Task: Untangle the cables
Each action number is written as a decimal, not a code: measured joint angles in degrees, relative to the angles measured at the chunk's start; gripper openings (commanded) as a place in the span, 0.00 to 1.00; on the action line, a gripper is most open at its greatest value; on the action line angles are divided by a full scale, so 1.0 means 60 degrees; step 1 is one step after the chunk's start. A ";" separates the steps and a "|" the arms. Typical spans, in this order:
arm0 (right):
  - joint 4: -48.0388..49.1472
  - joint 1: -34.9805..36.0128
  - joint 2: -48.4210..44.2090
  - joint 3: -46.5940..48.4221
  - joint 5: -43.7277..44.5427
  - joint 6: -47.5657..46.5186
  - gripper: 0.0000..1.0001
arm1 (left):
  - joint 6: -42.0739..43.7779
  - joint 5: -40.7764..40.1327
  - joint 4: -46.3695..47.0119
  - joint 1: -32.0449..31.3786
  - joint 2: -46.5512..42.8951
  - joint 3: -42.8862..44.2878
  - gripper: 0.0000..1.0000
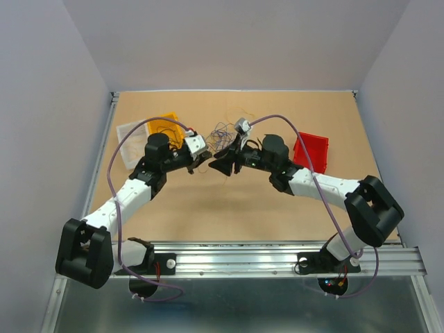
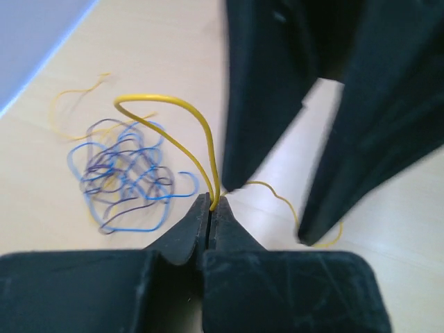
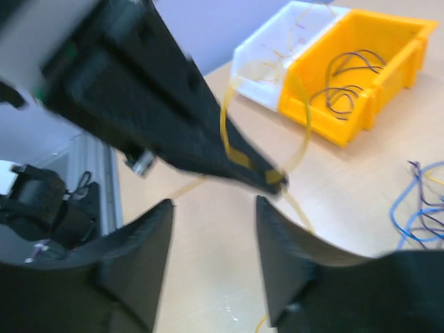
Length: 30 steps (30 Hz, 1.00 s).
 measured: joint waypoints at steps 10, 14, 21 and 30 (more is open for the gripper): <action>-0.0062 0.0000 -0.0747 -0.0838 0.2481 0.0066 0.76 | -0.1293 -0.3821 0.0120 0.1475 -0.1027 0.0550 0.00; -0.0033 0.0000 -0.0914 -0.0845 0.3340 0.0066 0.76 | -0.1461 -0.5555 0.0106 0.1949 -0.1035 0.0619 0.00; -0.0022 0.0000 -0.1038 -0.1089 0.4095 0.0062 0.77 | -0.1475 -0.8703 0.0131 0.2364 -0.1035 0.0619 0.00; -0.0073 0.0000 -0.1089 -0.1271 0.4390 0.0036 0.77 | -0.1475 -1.1060 0.0882 0.2922 -0.1326 0.0586 0.00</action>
